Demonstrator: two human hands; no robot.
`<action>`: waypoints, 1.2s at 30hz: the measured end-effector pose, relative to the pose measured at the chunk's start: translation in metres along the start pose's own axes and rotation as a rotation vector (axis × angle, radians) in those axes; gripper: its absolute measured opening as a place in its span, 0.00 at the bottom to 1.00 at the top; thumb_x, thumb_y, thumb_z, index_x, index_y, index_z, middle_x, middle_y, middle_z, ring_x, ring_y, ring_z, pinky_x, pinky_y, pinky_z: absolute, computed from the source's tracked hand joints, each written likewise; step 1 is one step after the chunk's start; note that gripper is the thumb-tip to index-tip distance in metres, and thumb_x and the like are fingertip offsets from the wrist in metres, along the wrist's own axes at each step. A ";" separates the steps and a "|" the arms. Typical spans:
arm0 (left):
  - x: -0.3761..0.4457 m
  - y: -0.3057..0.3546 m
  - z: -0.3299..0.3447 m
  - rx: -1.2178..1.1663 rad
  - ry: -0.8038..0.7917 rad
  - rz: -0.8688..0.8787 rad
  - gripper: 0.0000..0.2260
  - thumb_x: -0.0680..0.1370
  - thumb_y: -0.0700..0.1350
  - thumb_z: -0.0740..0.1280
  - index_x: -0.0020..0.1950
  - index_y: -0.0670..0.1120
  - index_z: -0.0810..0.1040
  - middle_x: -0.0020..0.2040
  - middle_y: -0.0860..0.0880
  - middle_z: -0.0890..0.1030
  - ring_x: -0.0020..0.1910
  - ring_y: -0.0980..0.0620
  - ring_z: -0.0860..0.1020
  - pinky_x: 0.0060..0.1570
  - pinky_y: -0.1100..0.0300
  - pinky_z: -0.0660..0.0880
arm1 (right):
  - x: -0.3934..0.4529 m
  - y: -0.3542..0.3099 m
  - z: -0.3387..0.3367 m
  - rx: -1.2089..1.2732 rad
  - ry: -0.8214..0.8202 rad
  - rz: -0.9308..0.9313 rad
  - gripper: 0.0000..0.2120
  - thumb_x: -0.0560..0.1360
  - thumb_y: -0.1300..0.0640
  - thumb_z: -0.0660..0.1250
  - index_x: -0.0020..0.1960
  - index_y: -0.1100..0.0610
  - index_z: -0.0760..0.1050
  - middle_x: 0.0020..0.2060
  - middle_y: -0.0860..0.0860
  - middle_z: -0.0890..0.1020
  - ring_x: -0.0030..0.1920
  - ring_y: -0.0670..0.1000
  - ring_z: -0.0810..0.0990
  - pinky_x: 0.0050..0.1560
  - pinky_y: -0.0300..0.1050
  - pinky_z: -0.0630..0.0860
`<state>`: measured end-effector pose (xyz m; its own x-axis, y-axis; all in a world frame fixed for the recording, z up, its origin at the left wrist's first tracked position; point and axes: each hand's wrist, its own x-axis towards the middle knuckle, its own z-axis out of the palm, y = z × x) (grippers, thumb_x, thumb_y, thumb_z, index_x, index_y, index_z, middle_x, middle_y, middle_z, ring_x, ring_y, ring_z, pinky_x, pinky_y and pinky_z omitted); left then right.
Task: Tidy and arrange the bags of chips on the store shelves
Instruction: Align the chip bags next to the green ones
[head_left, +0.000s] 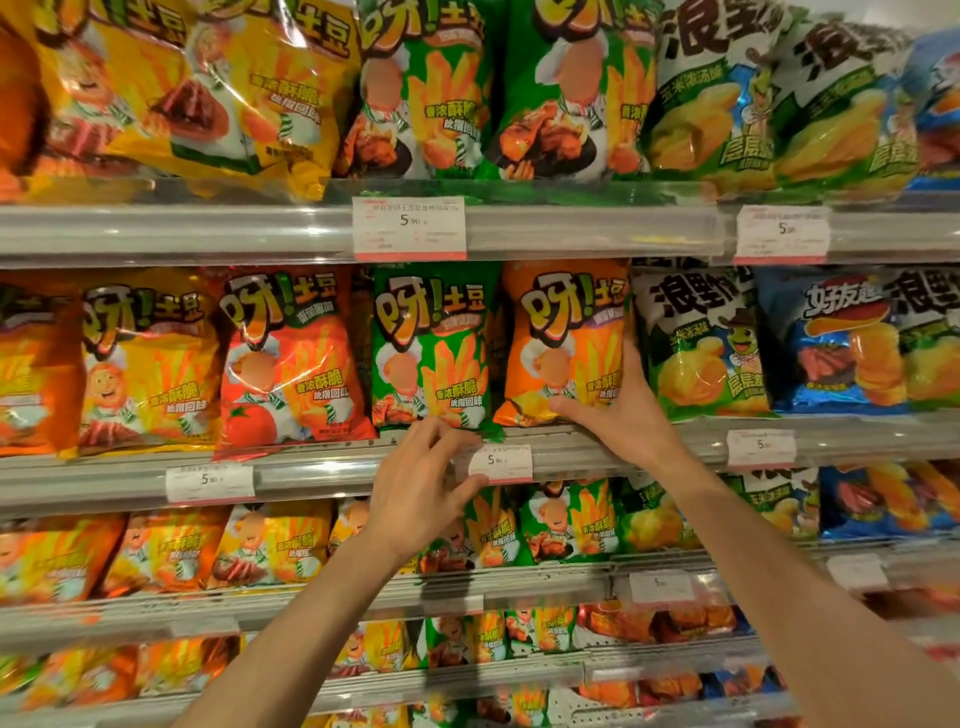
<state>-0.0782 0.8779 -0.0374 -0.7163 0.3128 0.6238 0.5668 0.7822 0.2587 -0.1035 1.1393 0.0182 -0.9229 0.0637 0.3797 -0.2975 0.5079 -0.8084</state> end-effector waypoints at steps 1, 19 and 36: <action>0.000 0.000 0.001 0.003 0.002 0.002 0.18 0.72 0.55 0.74 0.59 0.51 0.79 0.50 0.53 0.74 0.51 0.52 0.74 0.37 0.57 0.75 | -0.002 0.002 0.000 -0.001 -0.001 -0.005 0.54 0.65 0.47 0.81 0.79 0.46 0.50 0.66 0.42 0.72 0.64 0.44 0.74 0.63 0.40 0.69; -0.011 -0.007 0.009 -0.037 0.063 0.082 0.16 0.76 0.51 0.71 0.61 0.46 0.79 0.51 0.48 0.74 0.51 0.47 0.73 0.45 0.53 0.72 | -0.057 0.007 0.036 -0.411 0.204 0.143 0.51 0.72 0.32 0.67 0.81 0.53 0.43 0.79 0.52 0.57 0.79 0.54 0.56 0.77 0.57 0.57; -0.131 0.077 0.057 -0.156 -0.110 -0.354 0.24 0.79 0.57 0.60 0.75 0.53 0.66 0.72 0.49 0.70 0.70 0.49 0.67 0.66 0.53 0.68 | -0.211 0.127 0.026 -0.408 -0.266 0.252 0.40 0.77 0.37 0.64 0.81 0.48 0.50 0.79 0.49 0.59 0.78 0.52 0.60 0.74 0.49 0.63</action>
<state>0.0364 0.9281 -0.1410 -0.9127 0.1014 0.3958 0.3266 0.7630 0.5578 0.0475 1.1679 -0.1762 -0.9991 0.0337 0.0273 0.0106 0.8006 -0.5990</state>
